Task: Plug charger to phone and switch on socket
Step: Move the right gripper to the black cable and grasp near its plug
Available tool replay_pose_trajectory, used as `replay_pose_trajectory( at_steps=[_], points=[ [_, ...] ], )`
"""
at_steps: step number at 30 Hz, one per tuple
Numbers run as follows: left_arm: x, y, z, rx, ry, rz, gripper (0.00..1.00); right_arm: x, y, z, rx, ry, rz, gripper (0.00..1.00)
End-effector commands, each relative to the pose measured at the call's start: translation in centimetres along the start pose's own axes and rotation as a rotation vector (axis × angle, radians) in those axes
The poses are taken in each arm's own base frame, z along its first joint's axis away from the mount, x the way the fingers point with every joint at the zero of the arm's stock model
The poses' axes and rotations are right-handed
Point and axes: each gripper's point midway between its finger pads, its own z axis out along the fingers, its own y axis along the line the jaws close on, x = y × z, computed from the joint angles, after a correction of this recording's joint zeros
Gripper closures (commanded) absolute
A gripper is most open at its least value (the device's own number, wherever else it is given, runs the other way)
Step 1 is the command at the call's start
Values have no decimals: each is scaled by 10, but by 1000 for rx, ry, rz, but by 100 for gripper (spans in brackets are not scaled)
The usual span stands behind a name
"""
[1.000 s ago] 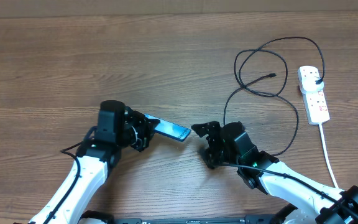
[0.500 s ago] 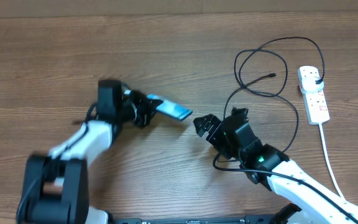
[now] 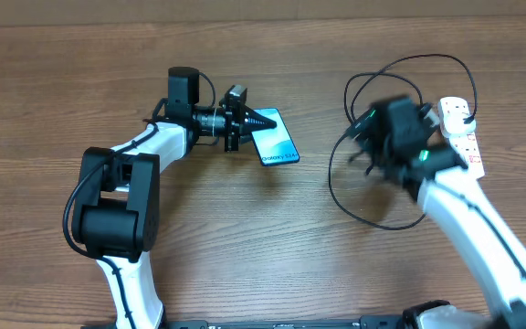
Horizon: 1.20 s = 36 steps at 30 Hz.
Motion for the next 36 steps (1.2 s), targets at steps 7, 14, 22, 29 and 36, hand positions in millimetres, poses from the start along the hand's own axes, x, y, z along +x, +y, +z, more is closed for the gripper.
replay_pose_trajectory(
  at_steps=[7,14,22,29,36],
  points=[
    [19,-11,5,31,114,93,96,-64,7,98,171,9,6,21],
    [20,-11,8,28,120,93,96,-66,22,157,206,33,5,37],
    [19,-10,8,27,115,93,96,-70,14,176,246,-18,50,45],
    [18,-10,8,25,109,93,96,-52,1,195,288,36,37,61],
    [18,-10,8,25,109,93,96,-42,-10,195,329,73,28,67]
  ],
)
